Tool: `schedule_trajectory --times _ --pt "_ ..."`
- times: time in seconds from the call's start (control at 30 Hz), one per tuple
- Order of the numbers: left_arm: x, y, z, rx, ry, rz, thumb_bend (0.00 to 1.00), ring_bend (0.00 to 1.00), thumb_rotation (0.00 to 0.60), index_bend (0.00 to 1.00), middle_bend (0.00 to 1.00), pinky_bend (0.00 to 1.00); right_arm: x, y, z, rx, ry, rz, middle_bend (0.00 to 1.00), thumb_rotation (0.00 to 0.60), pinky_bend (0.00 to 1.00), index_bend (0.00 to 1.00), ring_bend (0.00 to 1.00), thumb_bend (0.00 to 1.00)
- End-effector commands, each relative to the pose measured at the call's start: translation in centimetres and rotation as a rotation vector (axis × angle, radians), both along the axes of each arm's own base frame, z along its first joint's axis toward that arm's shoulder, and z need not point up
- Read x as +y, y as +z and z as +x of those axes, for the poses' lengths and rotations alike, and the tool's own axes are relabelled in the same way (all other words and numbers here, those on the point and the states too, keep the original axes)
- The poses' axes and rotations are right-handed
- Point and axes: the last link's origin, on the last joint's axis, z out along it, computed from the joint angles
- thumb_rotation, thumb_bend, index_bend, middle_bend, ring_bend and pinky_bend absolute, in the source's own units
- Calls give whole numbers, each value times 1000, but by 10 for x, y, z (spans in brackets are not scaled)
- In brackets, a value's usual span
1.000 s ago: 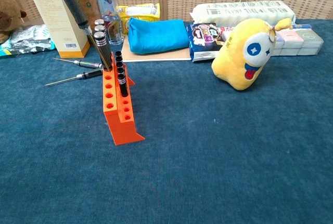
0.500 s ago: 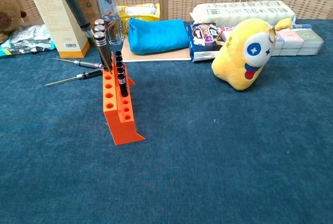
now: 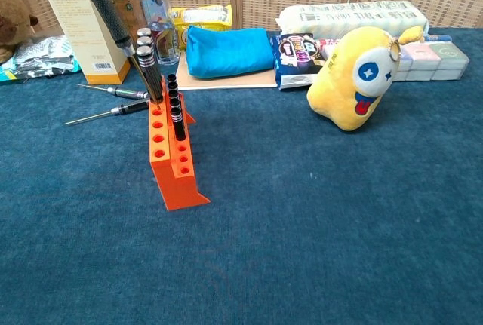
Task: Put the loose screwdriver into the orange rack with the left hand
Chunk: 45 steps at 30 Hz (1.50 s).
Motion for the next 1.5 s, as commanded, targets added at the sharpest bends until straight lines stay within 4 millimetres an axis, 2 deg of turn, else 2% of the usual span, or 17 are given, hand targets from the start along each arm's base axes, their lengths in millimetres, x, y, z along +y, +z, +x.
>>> schedule_trajectory --times 0.03,0.83,1.3,1.5 --pt "0 0 0 1 0 0 388 1000 600 527 1000 1000 0 0 0 0 1 0 148 600 0 0 13 55" --pt "0 -5 1 35 -5 3 379 1000 600 525 1000 1000 1 1 0 -4 2 -3 148 600 0 0 12 55" --pt "1 -6 4 47 -11 -5 378 1000 600 243 1000 1000 1 1 0 -5 2 -3 148 600 0 0 12 54" --pt "1 -4 6 23 -18 10 378 1000 600 225 1000 1000 0 1 0 -5 2 -1 149 600 0 0 12 55"
